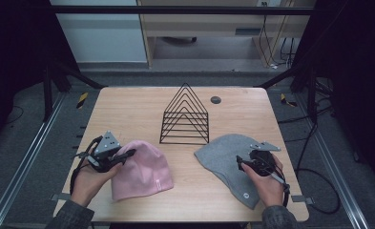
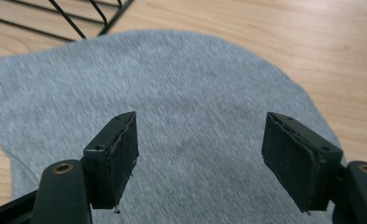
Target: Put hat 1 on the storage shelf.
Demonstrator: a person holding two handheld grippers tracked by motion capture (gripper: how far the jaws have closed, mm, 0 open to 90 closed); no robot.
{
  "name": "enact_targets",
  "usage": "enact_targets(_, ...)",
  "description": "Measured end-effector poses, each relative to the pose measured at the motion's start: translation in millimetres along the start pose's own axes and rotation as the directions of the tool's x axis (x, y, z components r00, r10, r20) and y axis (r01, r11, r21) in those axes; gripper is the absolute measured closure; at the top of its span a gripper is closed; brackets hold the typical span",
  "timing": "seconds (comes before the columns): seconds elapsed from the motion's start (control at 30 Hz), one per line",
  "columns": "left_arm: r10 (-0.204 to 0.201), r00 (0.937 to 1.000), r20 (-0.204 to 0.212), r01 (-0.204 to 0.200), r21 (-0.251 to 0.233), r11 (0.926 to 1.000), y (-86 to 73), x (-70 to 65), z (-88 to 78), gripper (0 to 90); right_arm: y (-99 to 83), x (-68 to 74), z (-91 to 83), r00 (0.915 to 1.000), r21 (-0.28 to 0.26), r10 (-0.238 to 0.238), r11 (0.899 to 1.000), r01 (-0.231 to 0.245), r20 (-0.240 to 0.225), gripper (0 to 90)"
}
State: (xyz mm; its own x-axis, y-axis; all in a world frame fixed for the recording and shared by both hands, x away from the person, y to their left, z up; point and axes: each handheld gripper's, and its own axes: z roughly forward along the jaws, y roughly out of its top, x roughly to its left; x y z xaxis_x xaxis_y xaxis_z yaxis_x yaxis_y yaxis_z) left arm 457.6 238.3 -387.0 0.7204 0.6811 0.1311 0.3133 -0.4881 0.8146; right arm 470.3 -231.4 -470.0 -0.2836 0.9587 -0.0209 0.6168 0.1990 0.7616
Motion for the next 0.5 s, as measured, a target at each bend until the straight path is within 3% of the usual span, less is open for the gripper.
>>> enact_targets(0.23,0.085,0.9964,0.0,-0.085,-0.01,0.9963,43.4,-5.3,-5.4,77.5,19.2,16.5,-14.9,0.999,-0.064,-0.039,0.997,0.038,-0.023,27.5)
enact_targets(0.5,0.109,0.994,0.005,-0.109,-0.036,0.9934,82.3,4.4,-15.7,77.5,41.8,27.8,-31.0,0.9929,-0.119,-0.092,0.989,0.083,-0.074,27.6)
